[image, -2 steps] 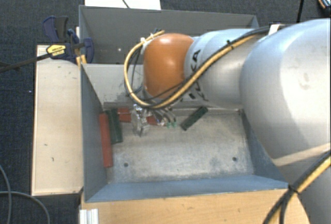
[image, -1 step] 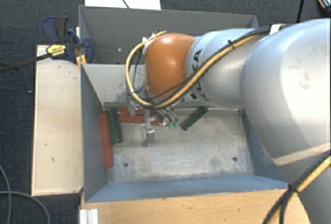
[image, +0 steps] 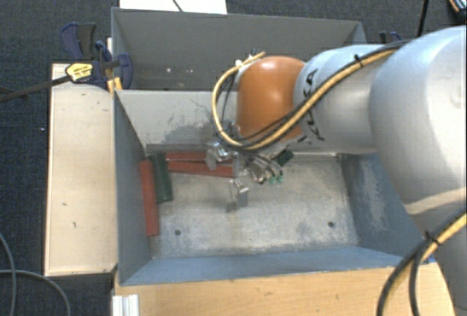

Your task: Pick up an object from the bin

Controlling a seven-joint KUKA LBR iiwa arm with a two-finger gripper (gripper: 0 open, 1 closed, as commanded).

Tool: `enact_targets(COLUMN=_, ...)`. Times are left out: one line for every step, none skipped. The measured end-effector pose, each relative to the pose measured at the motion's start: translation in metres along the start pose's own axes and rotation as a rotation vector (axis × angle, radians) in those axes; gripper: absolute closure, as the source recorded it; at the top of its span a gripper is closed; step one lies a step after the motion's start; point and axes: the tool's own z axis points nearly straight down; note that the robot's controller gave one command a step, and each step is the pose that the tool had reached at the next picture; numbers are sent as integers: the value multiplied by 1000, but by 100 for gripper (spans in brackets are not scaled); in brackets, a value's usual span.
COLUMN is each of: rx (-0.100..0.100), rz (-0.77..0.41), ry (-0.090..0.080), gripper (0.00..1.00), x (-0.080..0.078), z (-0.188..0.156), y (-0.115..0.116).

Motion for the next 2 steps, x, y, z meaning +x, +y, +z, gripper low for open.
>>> enact_targets(rx=-3, rz=-1, ry=-6, gripper=100, x=-2, z=-1, y=3)
enact_targets(rx=-2, rz=0, ry=-3, gripper=0, x=-1, z=0, y=3)
